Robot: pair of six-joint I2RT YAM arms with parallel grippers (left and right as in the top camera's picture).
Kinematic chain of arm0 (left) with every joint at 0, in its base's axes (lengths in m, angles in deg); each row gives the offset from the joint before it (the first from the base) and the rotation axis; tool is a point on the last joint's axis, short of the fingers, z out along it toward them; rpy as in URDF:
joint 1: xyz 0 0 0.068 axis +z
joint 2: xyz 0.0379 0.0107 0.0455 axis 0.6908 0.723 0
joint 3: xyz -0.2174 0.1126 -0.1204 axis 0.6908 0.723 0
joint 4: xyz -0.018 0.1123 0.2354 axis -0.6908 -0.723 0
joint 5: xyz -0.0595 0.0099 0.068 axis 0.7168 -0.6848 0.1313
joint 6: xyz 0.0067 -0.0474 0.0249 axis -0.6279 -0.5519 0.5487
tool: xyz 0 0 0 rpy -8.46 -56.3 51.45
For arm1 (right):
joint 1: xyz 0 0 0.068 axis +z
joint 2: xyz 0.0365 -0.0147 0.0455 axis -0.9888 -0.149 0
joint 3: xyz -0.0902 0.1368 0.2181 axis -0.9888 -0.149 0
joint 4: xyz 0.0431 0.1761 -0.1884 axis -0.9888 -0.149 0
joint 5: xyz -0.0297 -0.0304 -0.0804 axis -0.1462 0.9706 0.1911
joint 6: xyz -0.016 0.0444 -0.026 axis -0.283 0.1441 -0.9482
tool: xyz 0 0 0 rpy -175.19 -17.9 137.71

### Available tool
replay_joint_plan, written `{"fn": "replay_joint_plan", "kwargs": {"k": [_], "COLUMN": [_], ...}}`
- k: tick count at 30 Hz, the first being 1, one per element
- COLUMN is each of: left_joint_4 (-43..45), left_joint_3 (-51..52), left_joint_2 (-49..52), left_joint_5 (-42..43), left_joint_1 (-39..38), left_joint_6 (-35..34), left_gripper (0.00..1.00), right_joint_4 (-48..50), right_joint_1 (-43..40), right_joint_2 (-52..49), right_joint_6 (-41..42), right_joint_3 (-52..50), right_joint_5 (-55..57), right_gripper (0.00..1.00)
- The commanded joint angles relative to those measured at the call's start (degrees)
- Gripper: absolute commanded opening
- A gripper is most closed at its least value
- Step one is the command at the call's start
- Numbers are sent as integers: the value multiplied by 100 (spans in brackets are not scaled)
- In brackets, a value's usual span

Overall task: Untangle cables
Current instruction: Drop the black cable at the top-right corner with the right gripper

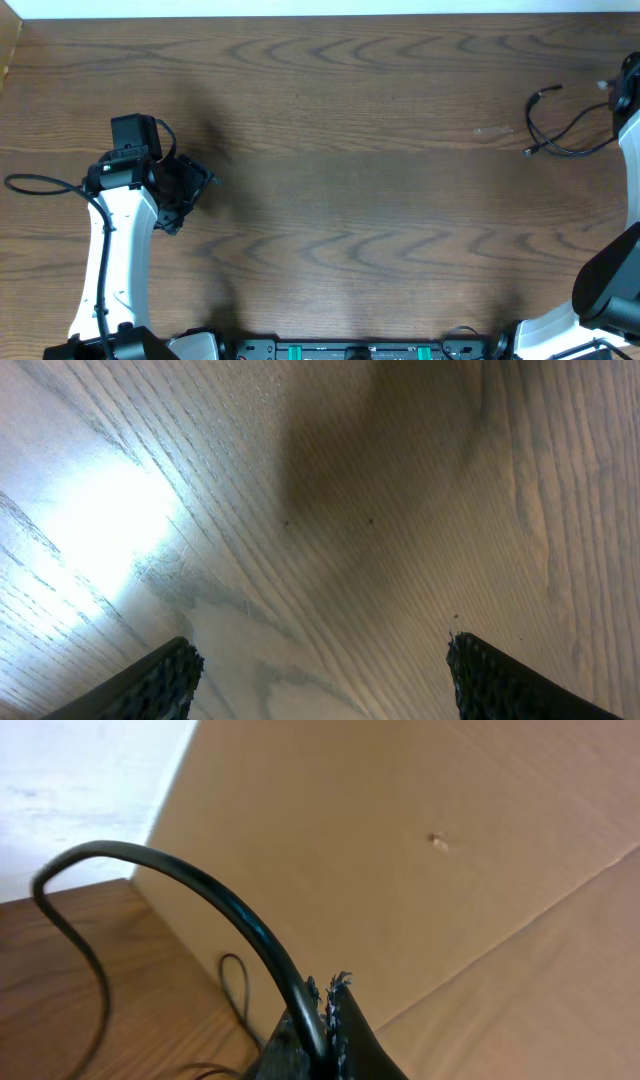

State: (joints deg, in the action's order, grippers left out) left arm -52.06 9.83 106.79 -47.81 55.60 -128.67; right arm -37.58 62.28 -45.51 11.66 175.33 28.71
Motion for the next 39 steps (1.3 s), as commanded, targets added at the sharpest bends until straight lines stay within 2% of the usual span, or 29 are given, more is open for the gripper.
{"fn": "replay_joint_plan", "kwargs": {"k": [1,10,14,24,26,27,30,32,34,35,39], "left_joint_4": [0,2,2,33,46,48,52,63,72,74,90], "left_joint_3": [13,13,13,13,13,13,13,13,13,13,13], "left_joint_2": [-68,-68,-68,-68,-68,-68,-68,-68,-68,-68,-68], "left_joint_5": [-136,-138,-138,-138,-138,-138,-138,-138,-138,-138,-138], "left_joint_1": [20,20,20,20,20,20,20,20,20,20,20], "left_joint_6": [52,52,52,50,50,52,52,52,52,52,52], "left_gripper": [80,80,80,80,80,80,80,80,80,80,80], "right_joint_4": [-17,188,522,544,542,538,535,463,409,407,249], "right_joint_1": [13,-4,-44,-361,-389,-413,-487,-529,-560,-568,-529], "right_joint_2": [79,-2,-332,-1591,-1766,-1840,-1998,-2037,-2035,-2028,-1932], "right_joint_6": [514,1458,1427,1429,1429,1432,1436,1438,1458,1458,1456], "right_joint_3": [72,72,72,72,72,72,72,72,72,72,72], "right_joint_5": [-243,-2096,-1956,-1246,-1051,-966,-946,-946,-949,-935,-780], "right_gripper": [1,1,1,3,9,17,48,61,79,99,99]}}
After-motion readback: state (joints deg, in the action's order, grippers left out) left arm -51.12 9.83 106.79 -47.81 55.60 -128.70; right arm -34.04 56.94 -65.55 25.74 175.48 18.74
